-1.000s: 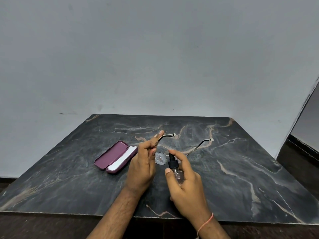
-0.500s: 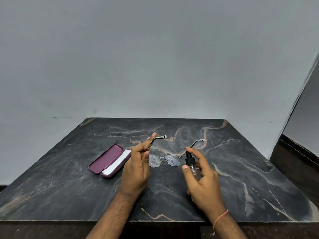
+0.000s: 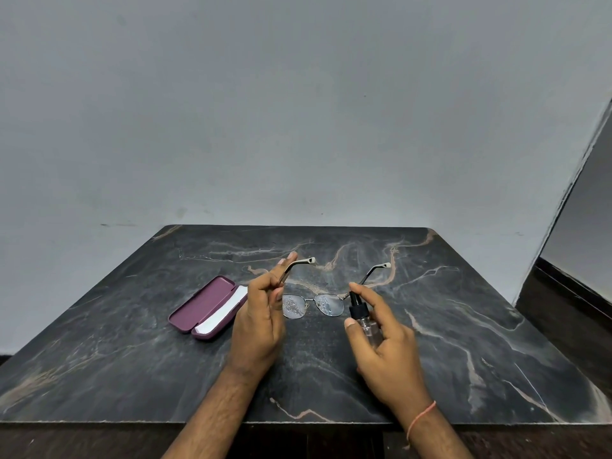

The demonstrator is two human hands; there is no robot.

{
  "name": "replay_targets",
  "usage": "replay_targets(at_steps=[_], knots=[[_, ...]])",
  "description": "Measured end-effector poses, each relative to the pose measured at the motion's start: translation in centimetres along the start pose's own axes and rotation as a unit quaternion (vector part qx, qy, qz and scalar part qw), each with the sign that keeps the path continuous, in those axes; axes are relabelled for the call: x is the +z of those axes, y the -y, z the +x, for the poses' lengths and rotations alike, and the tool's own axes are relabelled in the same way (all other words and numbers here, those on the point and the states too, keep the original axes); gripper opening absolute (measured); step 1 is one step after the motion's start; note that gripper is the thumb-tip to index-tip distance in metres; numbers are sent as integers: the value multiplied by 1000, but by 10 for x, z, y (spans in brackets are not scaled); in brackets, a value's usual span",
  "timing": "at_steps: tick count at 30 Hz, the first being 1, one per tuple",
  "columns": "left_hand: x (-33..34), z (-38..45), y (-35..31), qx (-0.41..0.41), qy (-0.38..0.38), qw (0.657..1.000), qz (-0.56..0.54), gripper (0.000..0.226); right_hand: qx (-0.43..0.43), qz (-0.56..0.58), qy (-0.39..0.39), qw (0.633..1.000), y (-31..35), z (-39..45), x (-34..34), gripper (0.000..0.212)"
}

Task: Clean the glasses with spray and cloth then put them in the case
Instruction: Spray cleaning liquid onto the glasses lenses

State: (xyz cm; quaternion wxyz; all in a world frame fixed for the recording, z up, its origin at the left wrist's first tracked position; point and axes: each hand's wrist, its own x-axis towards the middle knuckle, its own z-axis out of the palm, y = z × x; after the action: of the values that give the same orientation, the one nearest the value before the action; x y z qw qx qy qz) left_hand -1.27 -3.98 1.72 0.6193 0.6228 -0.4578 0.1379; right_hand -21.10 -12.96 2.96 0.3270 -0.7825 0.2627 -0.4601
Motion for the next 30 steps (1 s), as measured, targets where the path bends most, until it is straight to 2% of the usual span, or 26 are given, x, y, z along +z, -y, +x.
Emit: replay_targets(at_steps=[4,6,9,13,16,20,24,28,30], knots=[[1,1,-7,22,12,999,-20,4,-5,-5,4,1000,1,-1,-2,58],[0,3,-12,41,-1,999,-26,18,-8,-2,0,1000,0,-1,-1,54],[-1,3,-13,51,-9,998,-39,25,-1,3,-1,1000,-4,1,1,49],[0,2,-5,53,-4,998,-47,12,-6,6,-2,1000,-3,-2,0,56],[1,3,-6,54,0,998,-45,15,-6,16,-1,1000,-1,-2,-2,61],[1,2,-8,52,10,998,-40,12,17,74,-49,996,-4,-4,-3,60],[2,2,-6,28,16,999,-11,14,72,185,-81,977,-8,-3,-9,32],[3,2,2,1,11,999,37,8,100,133,-63,984,-19,10,-24,10],[4,3,2,-14,12,999,47,7,117,124,-68,983,-28,23,-37,6]])
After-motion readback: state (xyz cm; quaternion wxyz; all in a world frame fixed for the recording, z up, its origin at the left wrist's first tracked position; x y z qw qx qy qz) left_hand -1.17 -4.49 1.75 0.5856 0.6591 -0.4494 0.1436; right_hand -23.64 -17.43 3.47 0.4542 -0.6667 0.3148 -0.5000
